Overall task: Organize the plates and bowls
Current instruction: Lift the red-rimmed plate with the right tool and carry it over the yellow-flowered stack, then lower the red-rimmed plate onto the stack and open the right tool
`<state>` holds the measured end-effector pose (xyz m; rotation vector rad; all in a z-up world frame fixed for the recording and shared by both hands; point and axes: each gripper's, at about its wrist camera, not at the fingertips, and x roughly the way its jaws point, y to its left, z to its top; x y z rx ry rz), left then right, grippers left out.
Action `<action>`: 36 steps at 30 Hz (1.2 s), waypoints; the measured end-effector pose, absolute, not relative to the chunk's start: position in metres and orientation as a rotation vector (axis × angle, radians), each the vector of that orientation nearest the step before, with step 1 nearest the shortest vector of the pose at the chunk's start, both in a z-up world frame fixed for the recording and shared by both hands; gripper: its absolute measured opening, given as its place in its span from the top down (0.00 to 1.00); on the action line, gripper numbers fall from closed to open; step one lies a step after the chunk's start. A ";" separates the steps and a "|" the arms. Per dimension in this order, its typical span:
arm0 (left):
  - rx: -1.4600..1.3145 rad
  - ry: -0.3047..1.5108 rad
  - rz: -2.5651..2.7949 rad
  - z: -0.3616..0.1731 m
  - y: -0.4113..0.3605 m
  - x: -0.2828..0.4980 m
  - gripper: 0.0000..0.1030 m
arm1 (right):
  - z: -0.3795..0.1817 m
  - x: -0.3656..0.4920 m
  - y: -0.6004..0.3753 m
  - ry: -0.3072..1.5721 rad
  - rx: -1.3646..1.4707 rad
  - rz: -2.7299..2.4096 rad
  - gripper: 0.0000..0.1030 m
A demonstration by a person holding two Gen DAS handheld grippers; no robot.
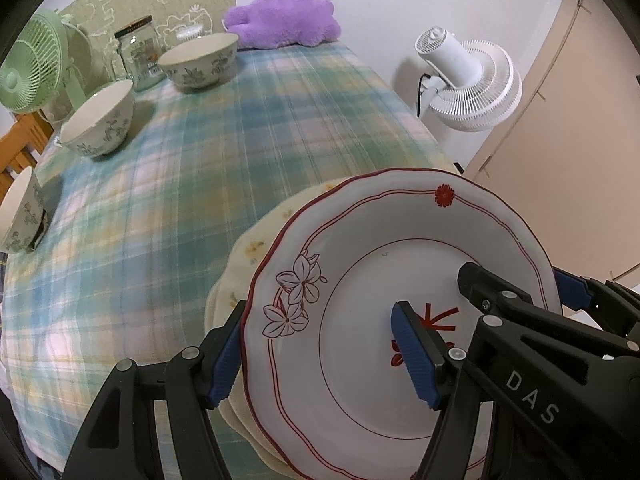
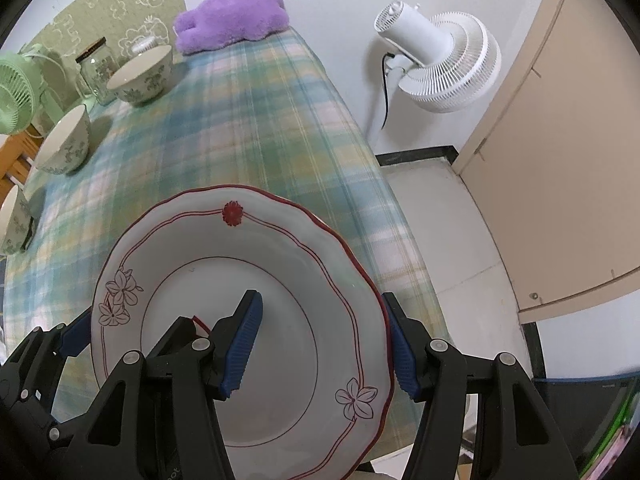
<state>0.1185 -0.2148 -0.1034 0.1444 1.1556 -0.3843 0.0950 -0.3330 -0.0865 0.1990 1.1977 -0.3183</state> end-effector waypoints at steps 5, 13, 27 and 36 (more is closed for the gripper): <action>0.168 1.148 -0.379 -0.107 -0.221 0.119 0.30 | -0.094 0.096 -0.338 1.212 0.218 -0.322 0.39; 0.198 1.148 -0.377 -0.109 -0.230 0.122 0.30 | -0.099 0.100 -0.346 1.228 0.234 -0.332 0.40; 0.212 1.161 -0.338 -0.115 -0.237 0.125 0.30 | -0.104 0.102 -0.357 1.244 0.257 -0.302 0.45; 0.231 1.165 -0.309 -0.115 -0.240 0.124 0.29 | -0.092 0.089 -0.368 1.222 0.259 -0.267 0.72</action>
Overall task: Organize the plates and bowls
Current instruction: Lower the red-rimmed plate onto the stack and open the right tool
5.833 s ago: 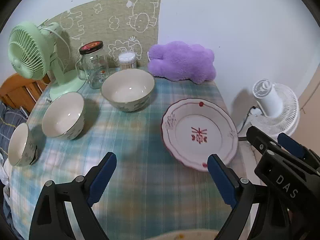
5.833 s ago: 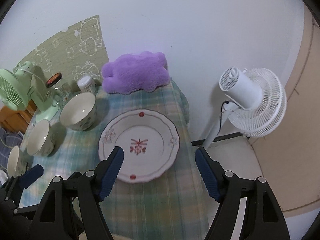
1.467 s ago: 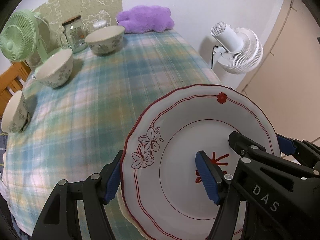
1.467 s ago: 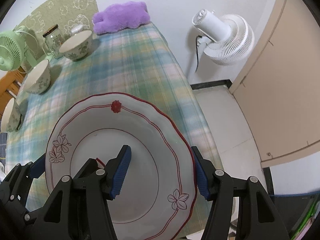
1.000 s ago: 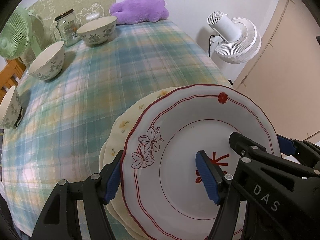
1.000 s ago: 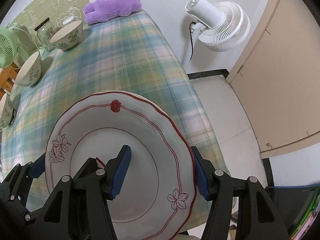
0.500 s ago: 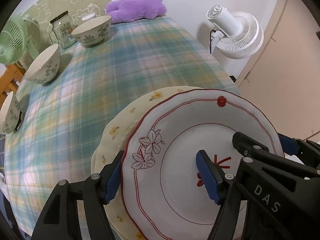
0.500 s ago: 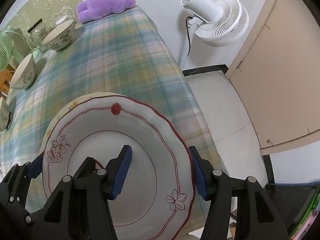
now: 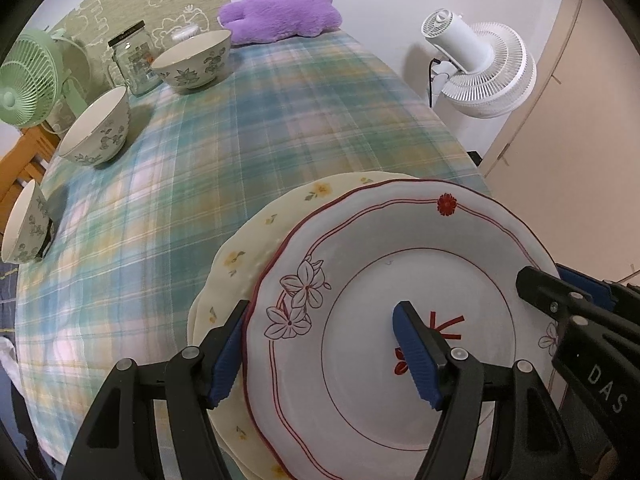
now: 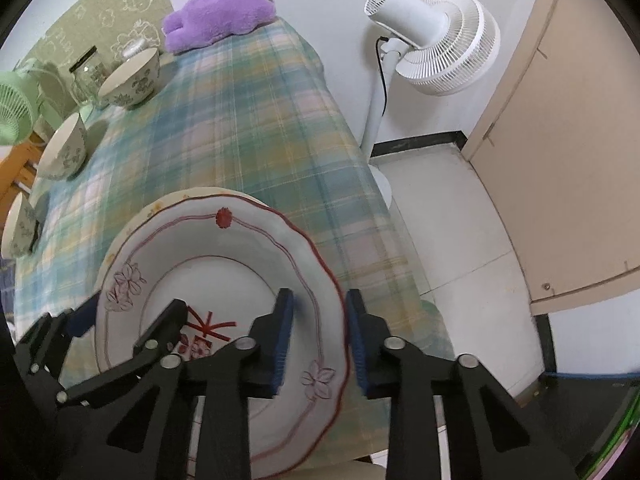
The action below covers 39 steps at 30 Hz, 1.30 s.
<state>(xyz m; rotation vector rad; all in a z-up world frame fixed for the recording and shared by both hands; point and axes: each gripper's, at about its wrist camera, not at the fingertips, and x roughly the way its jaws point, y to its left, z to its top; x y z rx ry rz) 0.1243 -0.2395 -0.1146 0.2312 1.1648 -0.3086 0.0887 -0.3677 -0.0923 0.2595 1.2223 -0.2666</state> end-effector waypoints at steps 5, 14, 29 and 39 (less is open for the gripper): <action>0.248 1.171 -0.292 -0.115 -0.241 0.125 0.27 | -0.092 0.088 -0.370 1.221 0.260 -0.244 0.74; 0.318 1.129 -0.273 -0.106 -0.246 0.118 0.27 | -0.084 0.100 -0.356 1.208 0.174 -0.196 0.77; 0.224 1.177 -0.259 -0.106 -0.234 0.123 0.23 | -0.100 0.111 -0.349 1.265 0.187 -0.137 0.75; 0.232 1.188 -0.241 -0.107 -0.236 0.123 0.19 | -0.100 0.117 -0.344 1.257 0.113 -0.115 0.72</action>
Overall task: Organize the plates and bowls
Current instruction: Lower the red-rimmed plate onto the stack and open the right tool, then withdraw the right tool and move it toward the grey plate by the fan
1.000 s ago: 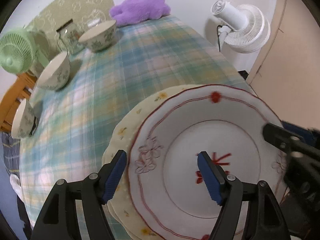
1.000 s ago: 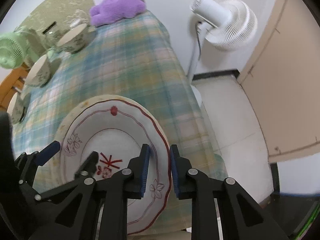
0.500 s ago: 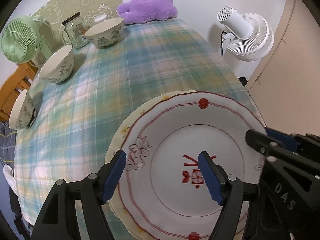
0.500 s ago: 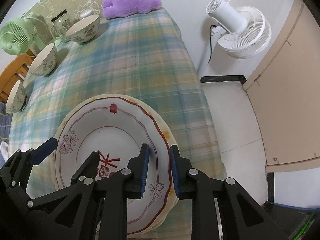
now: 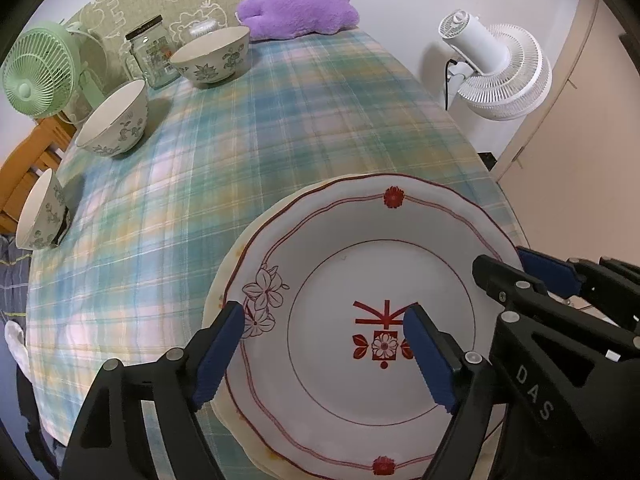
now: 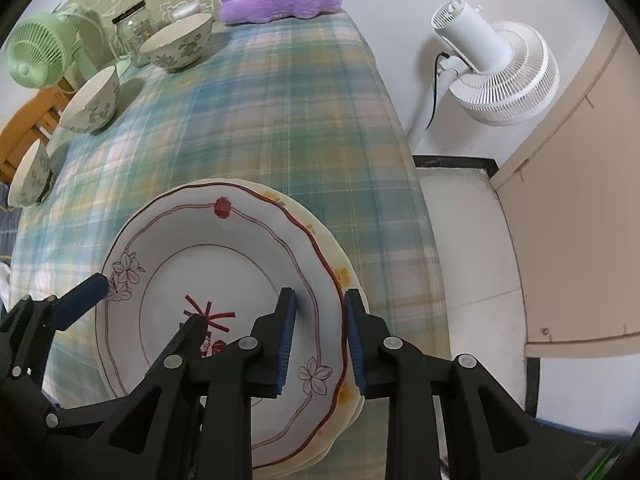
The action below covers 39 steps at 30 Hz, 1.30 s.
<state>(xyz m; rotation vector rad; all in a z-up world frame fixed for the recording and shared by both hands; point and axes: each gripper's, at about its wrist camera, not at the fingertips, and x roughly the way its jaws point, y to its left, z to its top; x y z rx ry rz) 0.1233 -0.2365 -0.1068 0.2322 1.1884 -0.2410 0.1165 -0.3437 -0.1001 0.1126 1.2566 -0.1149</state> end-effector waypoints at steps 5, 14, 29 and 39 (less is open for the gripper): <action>0.231 1.201 -0.242 -0.106 -0.238 0.124 0.18 | -0.101 0.123 -0.342 1.261 0.082 -0.106 0.70; 0.173 1.212 -0.206 -0.096 -0.216 0.129 0.17 | -0.090 0.126 -0.341 1.239 0.114 -0.062 0.33; 0.121 1.133 -0.245 -0.062 -0.147 0.143 0.16 | -0.048 0.130 -0.272 1.134 0.106 -0.096 0.33; 0.127 1.097 -0.249 -0.043 -0.077 0.149 0.16 | -0.029 0.131 -0.202 1.099 0.129 -0.133 0.33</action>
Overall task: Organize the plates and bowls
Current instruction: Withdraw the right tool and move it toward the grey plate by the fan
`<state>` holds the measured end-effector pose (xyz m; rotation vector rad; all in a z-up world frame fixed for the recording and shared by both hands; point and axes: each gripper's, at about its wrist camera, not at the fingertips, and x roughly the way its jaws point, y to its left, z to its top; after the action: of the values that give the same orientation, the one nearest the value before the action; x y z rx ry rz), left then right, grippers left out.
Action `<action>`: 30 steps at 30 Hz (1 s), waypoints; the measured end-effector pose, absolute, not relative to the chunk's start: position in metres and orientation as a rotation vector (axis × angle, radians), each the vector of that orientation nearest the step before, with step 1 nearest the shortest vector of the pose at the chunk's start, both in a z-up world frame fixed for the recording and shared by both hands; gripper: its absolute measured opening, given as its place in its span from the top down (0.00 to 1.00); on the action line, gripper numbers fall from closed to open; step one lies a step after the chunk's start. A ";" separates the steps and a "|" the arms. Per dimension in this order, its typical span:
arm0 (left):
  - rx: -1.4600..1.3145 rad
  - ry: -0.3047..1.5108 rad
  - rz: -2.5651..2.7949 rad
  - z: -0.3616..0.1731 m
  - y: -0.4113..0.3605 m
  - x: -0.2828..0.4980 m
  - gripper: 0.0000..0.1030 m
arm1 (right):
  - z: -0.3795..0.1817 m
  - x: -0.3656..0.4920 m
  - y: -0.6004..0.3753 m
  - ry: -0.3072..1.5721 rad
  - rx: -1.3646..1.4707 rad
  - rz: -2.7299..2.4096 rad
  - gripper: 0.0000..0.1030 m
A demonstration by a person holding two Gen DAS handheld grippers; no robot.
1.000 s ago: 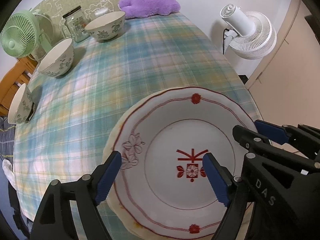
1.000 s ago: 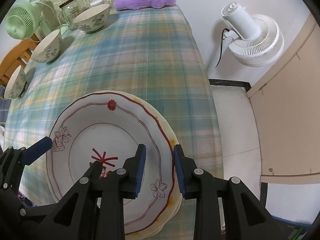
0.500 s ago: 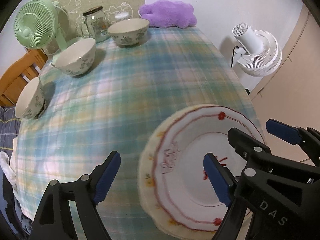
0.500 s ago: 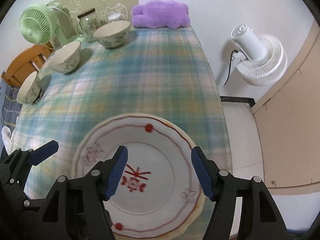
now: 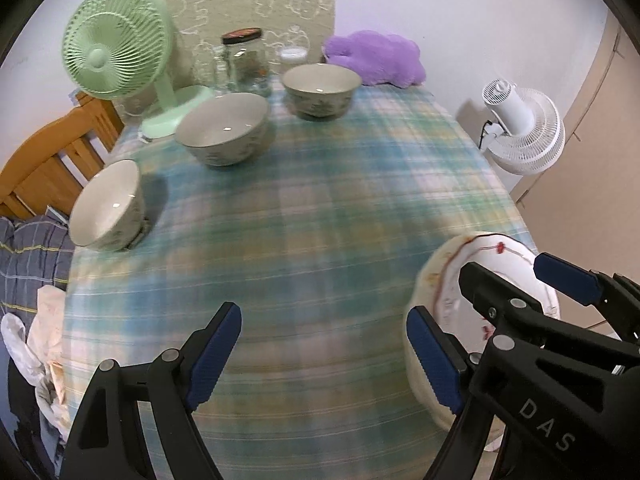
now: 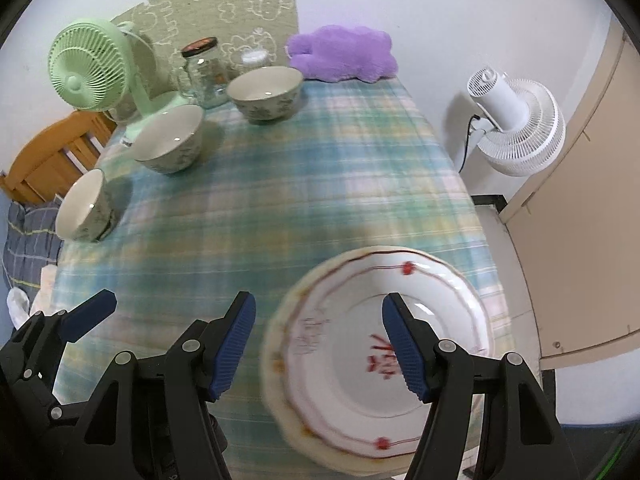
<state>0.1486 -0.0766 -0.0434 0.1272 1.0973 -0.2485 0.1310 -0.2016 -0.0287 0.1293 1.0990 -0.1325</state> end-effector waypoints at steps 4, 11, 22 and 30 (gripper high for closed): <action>0.124 1.085 -0.241 -0.041 -0.046 0.152 0.16 | -0.027 0.133 -0.171 1.086 0.141 -0.135 0.33; 0.113 1.060 -0.213 -0.042 0.009 0.163 0.17 | -0.031 0.145 -0.117 1.068 0.126 -0.122 0.33; 0.077 1.015 -0.093 -0.042 0.096 0.208 0.17 | -0.032 0.195 -0.031 1.022 0.106 -0.075 0.33; 0.051 0.955 0.007 -0.049 0.140 0.249 0.19 | -0.036 0.243 0.018 0.959 0.108 -0.032 0.33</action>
<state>0.2489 0.1403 -0.0486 0.0508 0.9552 0.0066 0.2430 0.0176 -0.0357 0.1076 0.9586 -0.0315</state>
